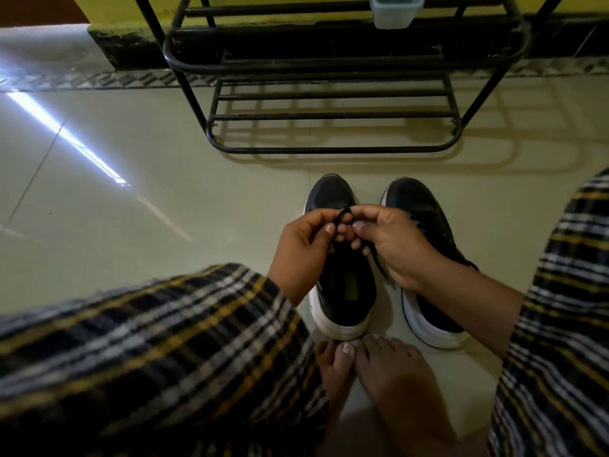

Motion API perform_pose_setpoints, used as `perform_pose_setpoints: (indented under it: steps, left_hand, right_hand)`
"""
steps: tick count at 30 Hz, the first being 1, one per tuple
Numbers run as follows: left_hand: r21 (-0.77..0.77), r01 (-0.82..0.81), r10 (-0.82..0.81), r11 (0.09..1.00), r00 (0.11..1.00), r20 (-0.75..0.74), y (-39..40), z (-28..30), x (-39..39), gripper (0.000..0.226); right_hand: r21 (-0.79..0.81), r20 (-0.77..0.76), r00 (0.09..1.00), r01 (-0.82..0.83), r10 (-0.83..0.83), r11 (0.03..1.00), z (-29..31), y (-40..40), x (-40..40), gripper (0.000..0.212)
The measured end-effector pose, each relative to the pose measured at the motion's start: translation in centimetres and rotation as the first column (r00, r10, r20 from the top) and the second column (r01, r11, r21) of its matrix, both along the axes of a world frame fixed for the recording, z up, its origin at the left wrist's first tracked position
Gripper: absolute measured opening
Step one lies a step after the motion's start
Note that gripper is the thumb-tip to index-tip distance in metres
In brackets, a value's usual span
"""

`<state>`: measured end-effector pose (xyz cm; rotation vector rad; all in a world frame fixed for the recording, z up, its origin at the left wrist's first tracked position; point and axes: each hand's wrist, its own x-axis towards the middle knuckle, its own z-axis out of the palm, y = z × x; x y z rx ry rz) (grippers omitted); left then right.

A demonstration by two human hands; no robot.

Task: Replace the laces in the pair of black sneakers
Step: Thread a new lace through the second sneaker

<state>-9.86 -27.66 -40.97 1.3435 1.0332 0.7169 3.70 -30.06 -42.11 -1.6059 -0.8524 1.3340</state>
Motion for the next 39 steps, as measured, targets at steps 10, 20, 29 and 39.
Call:
perform_pose_setpoints:
  steps: [10, 20, 29, 39]
  left_hand:
    - [0.084, -0.158, 0.171, 0.984, 0.967, -0.189, 2.2, -0.7, -2.0, 0.017]
    - [0.544, 0.464, 0.109, 0.699, 0.683, -0.722, 2.8, -2.0, -4.1, 0.02]
    - [-0.225, -0.005, 0.05, 0.974, 0.979, 0.196, 1.3, -0.9, -1.0, 0.036]
    - [-0.134, 0.004, 0.006, 0.991, 0.997, 0.073, 0.7, -1.5, -0.4, 0.028]
  right_hand:
    - [0.035, 0.157, 0.986, -0.053, 0.047, 0.998, 0.9, 0.3, 1.8, 0.007]
    - [-0.428, 0.832, 0.128, -0.469, 0.539, 0.773, 2.5, 0.4, 3.0, 0.017]
    - [-0.04, -0.18, 0.982, -0.072, 0.064, 0.997, 1.6, 0.4, 1.3, 0.029]
    - [-0.048, -0.099, 0.995, 0.013, -0.017, 0.999, 0.4, 0.6, 0.0, 0.027]
